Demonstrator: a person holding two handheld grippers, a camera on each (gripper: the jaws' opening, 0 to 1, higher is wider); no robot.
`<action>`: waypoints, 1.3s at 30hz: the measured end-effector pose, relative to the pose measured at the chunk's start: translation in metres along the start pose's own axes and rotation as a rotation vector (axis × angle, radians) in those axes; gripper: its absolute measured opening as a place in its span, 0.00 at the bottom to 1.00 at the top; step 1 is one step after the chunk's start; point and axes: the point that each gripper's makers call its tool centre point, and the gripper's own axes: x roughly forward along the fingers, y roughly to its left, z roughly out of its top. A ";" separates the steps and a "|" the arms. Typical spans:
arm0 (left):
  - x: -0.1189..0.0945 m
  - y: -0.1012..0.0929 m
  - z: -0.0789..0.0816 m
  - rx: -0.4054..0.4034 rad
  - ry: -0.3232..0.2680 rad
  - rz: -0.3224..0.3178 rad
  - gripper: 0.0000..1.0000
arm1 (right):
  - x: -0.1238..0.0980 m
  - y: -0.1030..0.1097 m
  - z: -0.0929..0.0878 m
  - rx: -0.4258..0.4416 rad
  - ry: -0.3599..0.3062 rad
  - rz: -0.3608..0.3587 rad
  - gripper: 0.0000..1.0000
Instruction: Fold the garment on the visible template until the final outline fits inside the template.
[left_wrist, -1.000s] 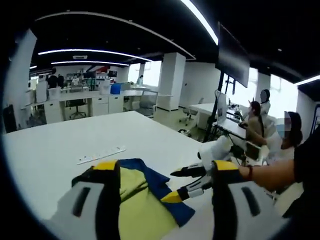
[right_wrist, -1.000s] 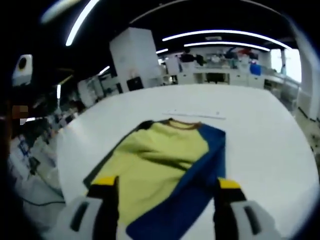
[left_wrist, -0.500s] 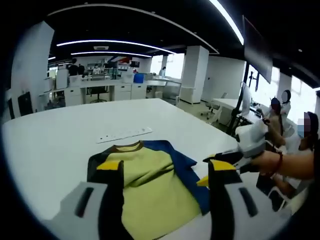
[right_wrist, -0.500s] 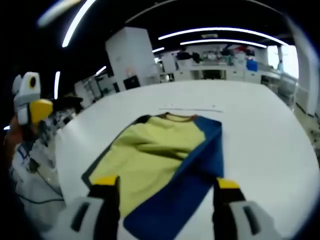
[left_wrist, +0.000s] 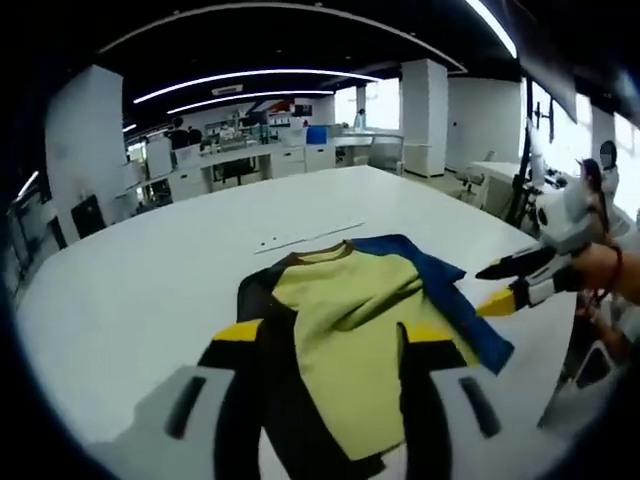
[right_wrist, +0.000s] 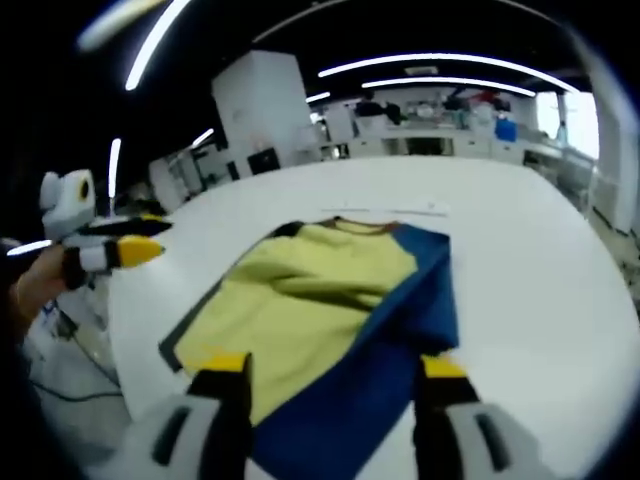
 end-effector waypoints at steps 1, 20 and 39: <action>0.001 0.004 -0.007 -0.003 0.014 0.015 0.42 | 0.000 0.001 -0.001 0.000 -0.001 -0.001 0.60; 0.014 0.050 -0.086 -0.027 0.156 0.129 0.28 | 0.010 0.020 -0.020 0.031 0.001 -0.001 0.32; 0.017 0.058 -0.137 -0.027 0.276 0.128 0.21 | 0.020 0.026 -0.043 0.035 0.032 -0.023 0.15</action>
